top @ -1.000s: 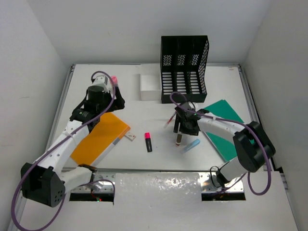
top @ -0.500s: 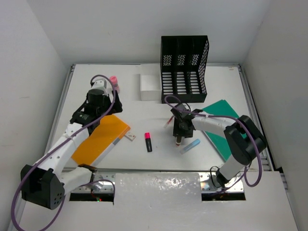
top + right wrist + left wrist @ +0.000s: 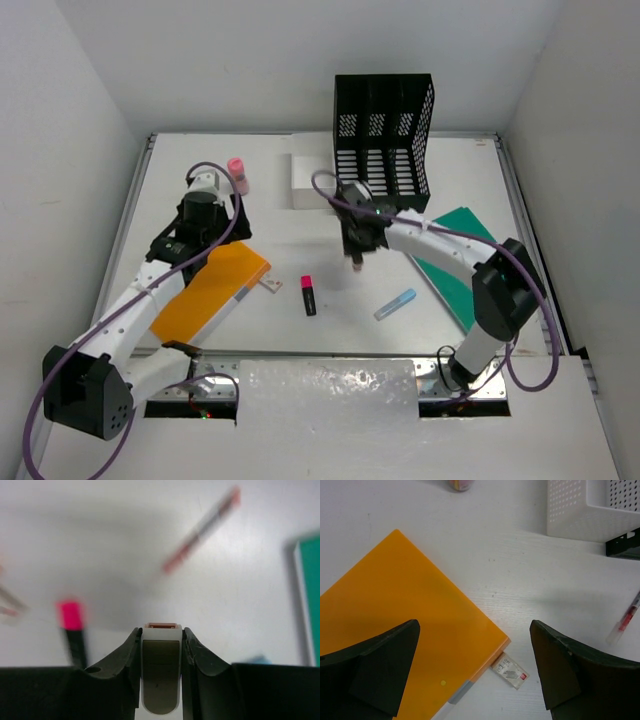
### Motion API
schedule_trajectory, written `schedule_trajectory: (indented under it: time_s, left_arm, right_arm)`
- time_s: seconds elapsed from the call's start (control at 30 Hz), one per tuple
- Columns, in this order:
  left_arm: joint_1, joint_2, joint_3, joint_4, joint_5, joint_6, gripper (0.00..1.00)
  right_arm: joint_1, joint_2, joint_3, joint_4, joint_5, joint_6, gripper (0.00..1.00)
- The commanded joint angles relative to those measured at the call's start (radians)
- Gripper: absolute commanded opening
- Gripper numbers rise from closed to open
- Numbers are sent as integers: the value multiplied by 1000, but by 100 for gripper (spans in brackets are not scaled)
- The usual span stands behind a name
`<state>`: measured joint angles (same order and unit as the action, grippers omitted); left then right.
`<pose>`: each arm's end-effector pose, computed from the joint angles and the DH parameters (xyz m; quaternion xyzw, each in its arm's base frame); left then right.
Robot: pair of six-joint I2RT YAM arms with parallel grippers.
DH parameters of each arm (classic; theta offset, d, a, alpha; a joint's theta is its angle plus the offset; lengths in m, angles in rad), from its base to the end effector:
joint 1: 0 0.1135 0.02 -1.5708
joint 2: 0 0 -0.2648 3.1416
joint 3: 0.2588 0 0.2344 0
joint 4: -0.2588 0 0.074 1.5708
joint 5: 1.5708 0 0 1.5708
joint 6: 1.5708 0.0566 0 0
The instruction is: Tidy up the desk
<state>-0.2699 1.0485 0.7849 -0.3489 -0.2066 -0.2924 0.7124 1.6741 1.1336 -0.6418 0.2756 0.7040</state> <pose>0.2230 -0.0496 0.2675 -0.0575 0.8821 -0.0393 0.4660 0.2531 0.1982 0.1928 0.0224 0.9720 0.0220 0.2329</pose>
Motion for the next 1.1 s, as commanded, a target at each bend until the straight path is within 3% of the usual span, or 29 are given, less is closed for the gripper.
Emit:
schedule_trajectory:
  time_s: [0.0, 0.13, 0.3, 0.47, 0.7, 1.07]
  left_arm:
    - [-9, -24, -21, 16, -25, 4, 89]
    - [-9, -19, -32, 18, -56, -1, 89]
    - [-9, -12, -39, 13, -80, -2, 89]
    - [-11, -10, -47, 2, -93, -14, 88]
    - [-14, -13, -56, 8, -91, -14, 86]
    - [-26, -8, -58, 11, -97, -10, 86]
  right_arm:
    - [15, 2, 291, -24, 132, -193, 0]
    - [15, 156, 627, -38, 163, -328, 0]
    - [13, 304, 732, 150, 154, -497, 0]
    - [-11, 384, 677, 375, 32, -525, 0]
    - [-14, 424, 575, 683, 66, -569, 0]
    - [-18, 507, 700, 718, 117, -580, 0]
